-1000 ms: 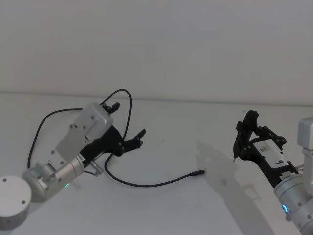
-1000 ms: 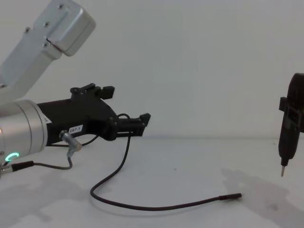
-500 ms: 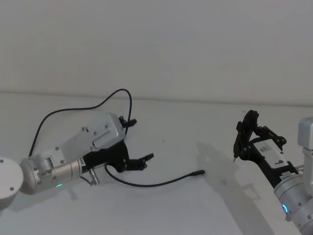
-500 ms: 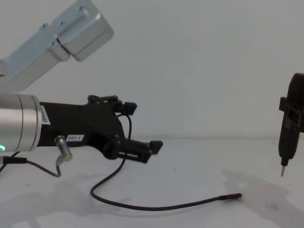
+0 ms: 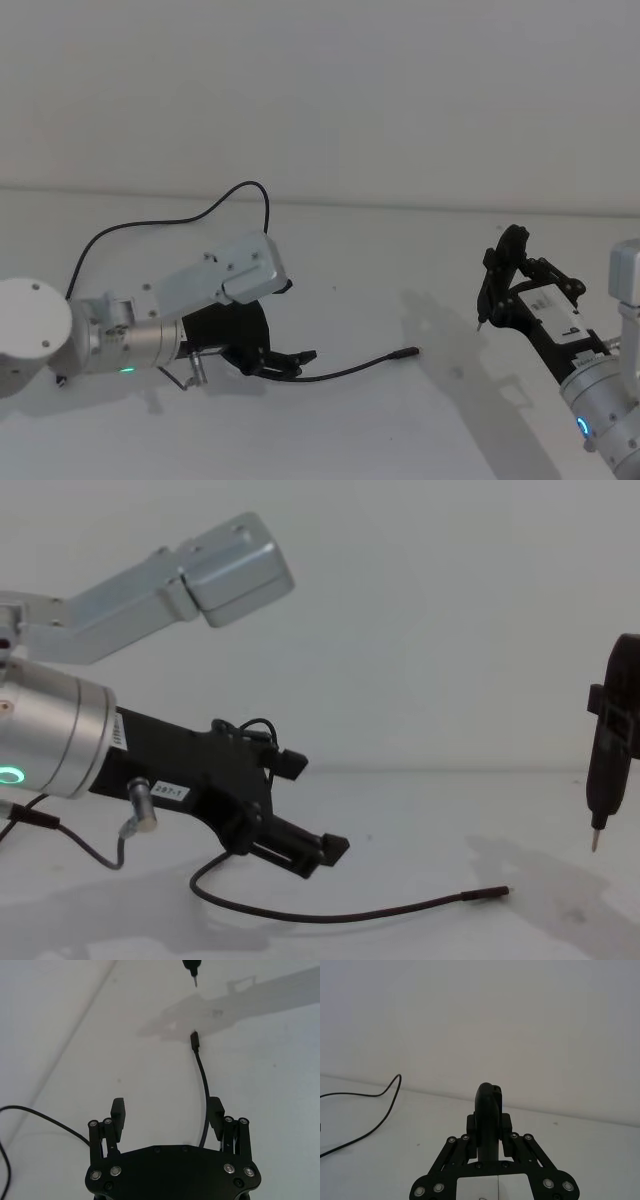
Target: Pick up the data cable with the one hand.
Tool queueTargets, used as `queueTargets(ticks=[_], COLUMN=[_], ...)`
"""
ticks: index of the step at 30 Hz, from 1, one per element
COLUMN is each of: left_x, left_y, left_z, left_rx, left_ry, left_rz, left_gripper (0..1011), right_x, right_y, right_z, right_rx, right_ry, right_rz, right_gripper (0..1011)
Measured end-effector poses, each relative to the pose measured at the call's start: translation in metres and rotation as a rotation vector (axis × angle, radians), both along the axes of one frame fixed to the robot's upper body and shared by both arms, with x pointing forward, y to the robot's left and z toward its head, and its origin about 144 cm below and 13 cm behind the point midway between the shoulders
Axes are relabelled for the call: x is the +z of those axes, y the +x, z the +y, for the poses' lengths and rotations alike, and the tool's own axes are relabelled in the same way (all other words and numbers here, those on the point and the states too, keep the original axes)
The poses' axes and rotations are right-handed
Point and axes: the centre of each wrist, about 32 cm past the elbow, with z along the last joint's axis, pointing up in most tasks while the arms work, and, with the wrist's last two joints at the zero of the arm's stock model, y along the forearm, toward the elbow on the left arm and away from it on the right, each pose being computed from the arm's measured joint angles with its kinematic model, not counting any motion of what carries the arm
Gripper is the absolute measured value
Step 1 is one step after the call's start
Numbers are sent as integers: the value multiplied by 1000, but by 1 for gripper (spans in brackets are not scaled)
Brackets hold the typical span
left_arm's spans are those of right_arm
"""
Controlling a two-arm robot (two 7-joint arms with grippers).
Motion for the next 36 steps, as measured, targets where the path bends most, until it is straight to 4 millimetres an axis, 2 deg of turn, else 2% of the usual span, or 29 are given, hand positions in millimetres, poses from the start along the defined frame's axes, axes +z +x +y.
queueTargets(ticks=[14, 36], left_x=[2, -12], left_y=[11, 27], left_z=[-19, -43], left_rx=[8, 25], left_ry=[48, 92], left_rz=[104, 162], left_gripper=[1001, 1001], right_x=[0, 0], right_y=[0, 0], right_z=[0, 0], right_rx=[0, 0], right_ry=[0, 0], right_rz=[0, 0], right_gripper=[268, 268])
